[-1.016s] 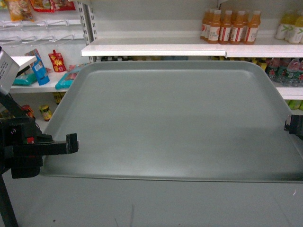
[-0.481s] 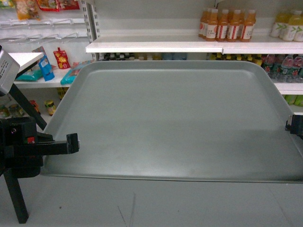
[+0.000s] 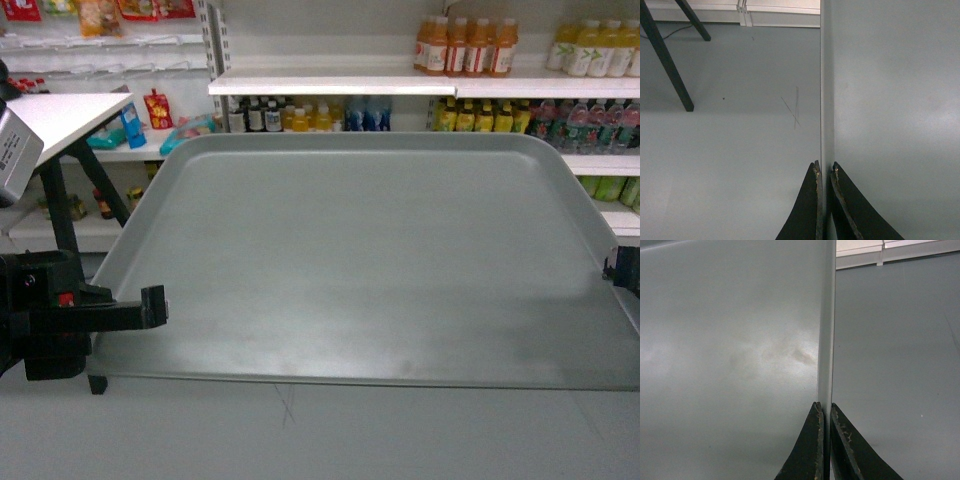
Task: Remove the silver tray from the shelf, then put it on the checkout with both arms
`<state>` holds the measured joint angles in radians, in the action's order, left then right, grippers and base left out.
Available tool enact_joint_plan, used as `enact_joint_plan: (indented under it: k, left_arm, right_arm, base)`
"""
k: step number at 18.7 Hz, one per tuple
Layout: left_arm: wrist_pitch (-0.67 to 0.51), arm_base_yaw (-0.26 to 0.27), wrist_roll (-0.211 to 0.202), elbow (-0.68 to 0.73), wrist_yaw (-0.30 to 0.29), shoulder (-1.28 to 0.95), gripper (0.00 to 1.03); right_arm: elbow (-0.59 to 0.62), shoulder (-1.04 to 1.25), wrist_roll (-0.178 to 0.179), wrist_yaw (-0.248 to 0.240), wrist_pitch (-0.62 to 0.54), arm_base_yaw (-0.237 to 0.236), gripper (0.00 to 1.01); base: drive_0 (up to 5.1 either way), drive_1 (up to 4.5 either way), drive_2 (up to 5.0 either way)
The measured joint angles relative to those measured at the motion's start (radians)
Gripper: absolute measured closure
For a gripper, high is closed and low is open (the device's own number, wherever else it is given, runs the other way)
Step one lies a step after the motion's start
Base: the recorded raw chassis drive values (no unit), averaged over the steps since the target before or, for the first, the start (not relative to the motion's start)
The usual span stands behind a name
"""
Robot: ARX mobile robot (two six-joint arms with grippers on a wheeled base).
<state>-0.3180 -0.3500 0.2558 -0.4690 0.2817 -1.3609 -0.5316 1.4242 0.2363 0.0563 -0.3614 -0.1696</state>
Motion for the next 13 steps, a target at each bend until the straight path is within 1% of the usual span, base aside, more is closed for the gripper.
enact_joint_plan:
  k: [2, 13]
  left_arm:
    - [-0.005, 0.0, 0.0, 0.0, 0.0, 0.003, 1.0]
    - [-0.006, -0.002, 0.0, 0.0, 0.0, 0.002, 1.0]
  right_arm:
    - [0.0, -0.001, 0.0, 0.0, -0.005, 0.0, 0.99]
    - [0.0, 0.0, 0.0, 0.002, -0.007, 0.0, 0.99]
  base:
    - [0.0, 0.0, 0.0]
    - [-4.8, 2.48, 2.5]
